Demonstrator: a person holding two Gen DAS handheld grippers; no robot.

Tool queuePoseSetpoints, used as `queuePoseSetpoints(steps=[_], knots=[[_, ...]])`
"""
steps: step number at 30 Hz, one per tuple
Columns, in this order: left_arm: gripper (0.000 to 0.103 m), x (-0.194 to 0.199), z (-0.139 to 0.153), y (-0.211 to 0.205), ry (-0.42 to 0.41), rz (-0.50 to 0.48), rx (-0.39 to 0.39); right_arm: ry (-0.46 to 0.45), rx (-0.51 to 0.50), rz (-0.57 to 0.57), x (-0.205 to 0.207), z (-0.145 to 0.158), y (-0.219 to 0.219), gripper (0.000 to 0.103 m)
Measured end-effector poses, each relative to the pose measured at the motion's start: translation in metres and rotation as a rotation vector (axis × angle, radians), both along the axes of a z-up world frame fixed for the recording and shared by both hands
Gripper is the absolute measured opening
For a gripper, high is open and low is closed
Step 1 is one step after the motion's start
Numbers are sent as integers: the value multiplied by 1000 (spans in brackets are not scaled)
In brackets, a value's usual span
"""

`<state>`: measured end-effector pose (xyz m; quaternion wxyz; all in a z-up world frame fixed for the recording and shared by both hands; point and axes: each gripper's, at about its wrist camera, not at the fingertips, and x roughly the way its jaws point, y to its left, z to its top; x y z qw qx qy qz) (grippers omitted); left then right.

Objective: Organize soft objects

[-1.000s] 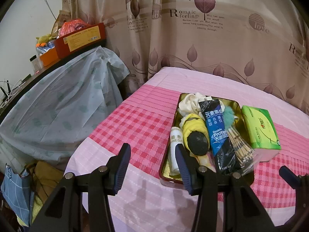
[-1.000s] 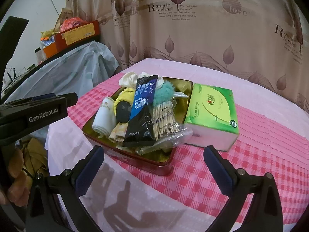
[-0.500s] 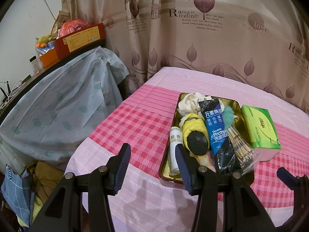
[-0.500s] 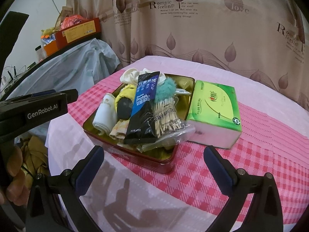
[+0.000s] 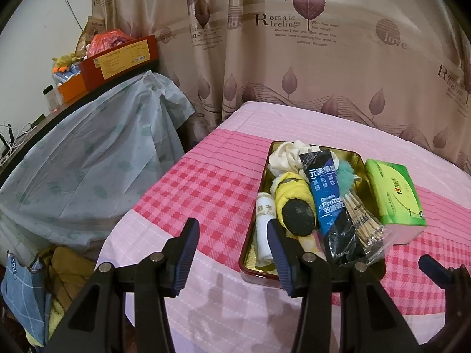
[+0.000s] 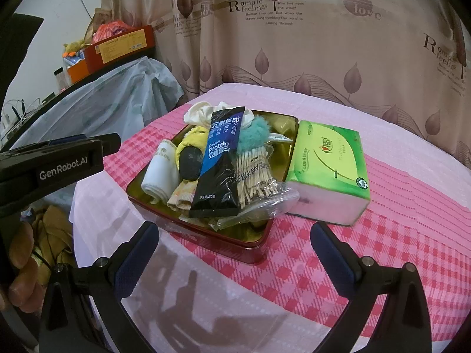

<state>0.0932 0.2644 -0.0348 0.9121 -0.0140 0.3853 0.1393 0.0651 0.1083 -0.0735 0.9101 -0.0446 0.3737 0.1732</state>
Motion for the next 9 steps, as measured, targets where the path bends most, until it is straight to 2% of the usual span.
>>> queuePoseSetpoints(steps=[9], knots=[[49,1,0,-1,-2,-6,1,-3,-4,2,0,0,1,102]])
